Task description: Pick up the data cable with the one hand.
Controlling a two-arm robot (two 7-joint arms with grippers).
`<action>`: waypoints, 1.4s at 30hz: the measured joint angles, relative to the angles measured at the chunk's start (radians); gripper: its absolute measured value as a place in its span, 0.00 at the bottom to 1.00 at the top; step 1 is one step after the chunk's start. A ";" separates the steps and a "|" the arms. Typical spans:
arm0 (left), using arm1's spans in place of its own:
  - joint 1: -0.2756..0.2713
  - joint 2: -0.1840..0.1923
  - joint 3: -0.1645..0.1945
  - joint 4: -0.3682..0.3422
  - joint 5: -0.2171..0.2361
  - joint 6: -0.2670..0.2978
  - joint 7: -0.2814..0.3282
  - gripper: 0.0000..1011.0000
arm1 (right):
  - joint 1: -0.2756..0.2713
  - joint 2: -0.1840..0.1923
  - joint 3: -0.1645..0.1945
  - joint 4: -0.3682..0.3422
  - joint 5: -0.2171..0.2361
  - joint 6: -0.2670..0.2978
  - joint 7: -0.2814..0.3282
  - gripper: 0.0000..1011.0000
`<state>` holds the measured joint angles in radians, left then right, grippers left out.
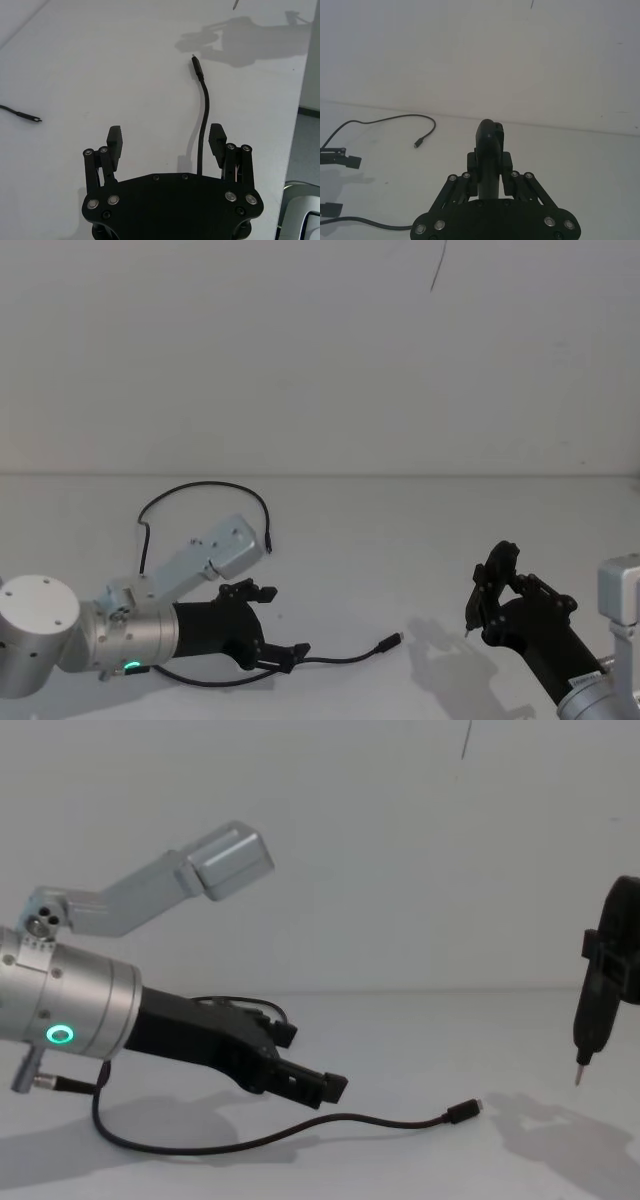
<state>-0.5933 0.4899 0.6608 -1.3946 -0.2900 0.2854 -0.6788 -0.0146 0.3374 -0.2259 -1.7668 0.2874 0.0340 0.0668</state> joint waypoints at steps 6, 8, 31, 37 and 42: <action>-0.012 -0.013 0.019 0.023 0.009 0.003 -0.001 0.99 | 0.000 0.000 0.000 0.000 0.000 0.000 0.000 0.26; -0.015 -0.017 0.024 0.030 0.012 0.004 -0.001 0.99 | 0.000 0.000 0.000 0.000 0.000 0.000 0.000 0.26; -0.024 -0.034 0.048 0.061 0.027 0.009 -0.007 0.90 | 0.000 0.000 0.000 0.000 0.000 0.000 0.000 0.26; -0.025 -0.035 0.049 0.063 0.028 0.010 -0.008 0.73 | 0.000 0.000 0.000 0.000 0.000 0.000 0.000 0.26; -0.025 -0.036 0.050 0.064 0.029 0.010 -0.008 0.60 | 0.000 0.000 0.000 0.000 0.000 0.000 0.000 0.26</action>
<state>-0.6182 0.4543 0.7108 -1.3306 -0.2610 0.2958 -0.6870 -0.0147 0.3374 -0.2258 -1.7668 0.2874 0.0340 0.0668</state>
